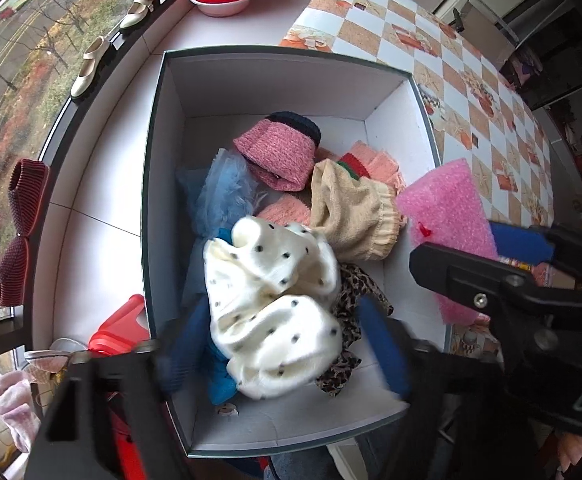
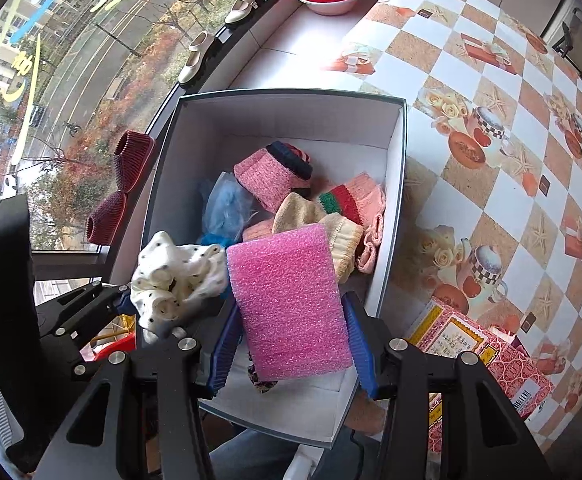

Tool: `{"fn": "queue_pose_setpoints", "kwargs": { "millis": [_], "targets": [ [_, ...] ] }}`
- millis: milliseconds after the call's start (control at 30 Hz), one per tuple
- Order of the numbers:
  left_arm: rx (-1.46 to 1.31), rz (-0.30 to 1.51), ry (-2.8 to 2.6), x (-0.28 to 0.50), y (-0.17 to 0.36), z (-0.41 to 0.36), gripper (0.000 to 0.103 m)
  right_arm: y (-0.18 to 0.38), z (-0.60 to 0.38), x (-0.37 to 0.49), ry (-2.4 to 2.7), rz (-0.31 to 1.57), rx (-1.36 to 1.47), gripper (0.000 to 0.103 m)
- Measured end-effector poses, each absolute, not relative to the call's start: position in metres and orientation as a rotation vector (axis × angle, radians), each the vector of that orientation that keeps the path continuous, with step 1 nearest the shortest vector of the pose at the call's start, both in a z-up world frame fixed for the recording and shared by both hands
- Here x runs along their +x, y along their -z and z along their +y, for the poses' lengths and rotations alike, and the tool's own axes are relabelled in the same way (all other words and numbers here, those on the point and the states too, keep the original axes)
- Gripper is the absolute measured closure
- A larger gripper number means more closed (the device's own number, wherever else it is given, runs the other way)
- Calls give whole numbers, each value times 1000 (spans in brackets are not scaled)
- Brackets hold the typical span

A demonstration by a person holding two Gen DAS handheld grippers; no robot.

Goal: Organize soft objects

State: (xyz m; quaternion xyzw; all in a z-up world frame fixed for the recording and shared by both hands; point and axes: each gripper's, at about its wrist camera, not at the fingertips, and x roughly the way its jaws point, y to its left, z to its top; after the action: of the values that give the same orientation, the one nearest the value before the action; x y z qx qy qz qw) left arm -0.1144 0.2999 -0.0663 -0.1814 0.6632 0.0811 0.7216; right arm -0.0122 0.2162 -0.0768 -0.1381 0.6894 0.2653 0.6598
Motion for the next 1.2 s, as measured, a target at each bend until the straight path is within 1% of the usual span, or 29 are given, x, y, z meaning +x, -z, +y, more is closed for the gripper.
{"fn": "queue_pose_setpoints", "kwargs": {
  "millis": [33, 67, 100, 233, 267, 300, 400, 433, 467, 533, 600, 800, 1200],
  "targets": [
    [-381, 1471, -186, -114, 67, 298, 18, 76, 216, -12, -603, 1557, -315, 46],
    [-368, 1472, -194, -115, 66, 296, 18, 74, 215, -12, -604, 1552, -314, 29],
    [-364, 1465, -201, -116, 65, 296, 18, 72, 214, -13, -605, 1544, -306, 16],
    [-341, 1425, -238, -120, 55, 298, 18, 61, 212, -14, -608, 1521, -299, 15],
    [-339, 1391, -249, -123, 48, 299, 18, 58, 211, -14, -606, 1514, -295, 12],
    [-321, 1338, -279, -126, 37, 300, 18, 53, 208, -14, -604, 1504, -287, 0],
    [-228, 1213, -385, -136, 4, 303, 17, 34, 201, -15, -608, 1461, -258, 0],
    [-222, 1192, -407, -138, -5, 305, 15, 28, 199, -16, -610, 1451, -252, 0],
    [-249, 1199, -393, -139, -6, 310, 11, 22, 198, -17, -612, 1438, -248, 0],
    [-357, 1269, -319, -138, 0, 321, 11, 8, 195, -21, -616, 1414, -238, 0],
    [-395, 1294, -316, -141, 2, 325, 11, -1, 194, -25, -617, 1404, -236, 0],
    [-356, 1341, -313, -157, -2, 318, 11, -10, 194, -40, -610, 1425, -263, 0],
    [-304, 1382, -272, -164, -1, 311, 11, -4, 193, -51, -577, 1449, -289, 0]
  ]
}}
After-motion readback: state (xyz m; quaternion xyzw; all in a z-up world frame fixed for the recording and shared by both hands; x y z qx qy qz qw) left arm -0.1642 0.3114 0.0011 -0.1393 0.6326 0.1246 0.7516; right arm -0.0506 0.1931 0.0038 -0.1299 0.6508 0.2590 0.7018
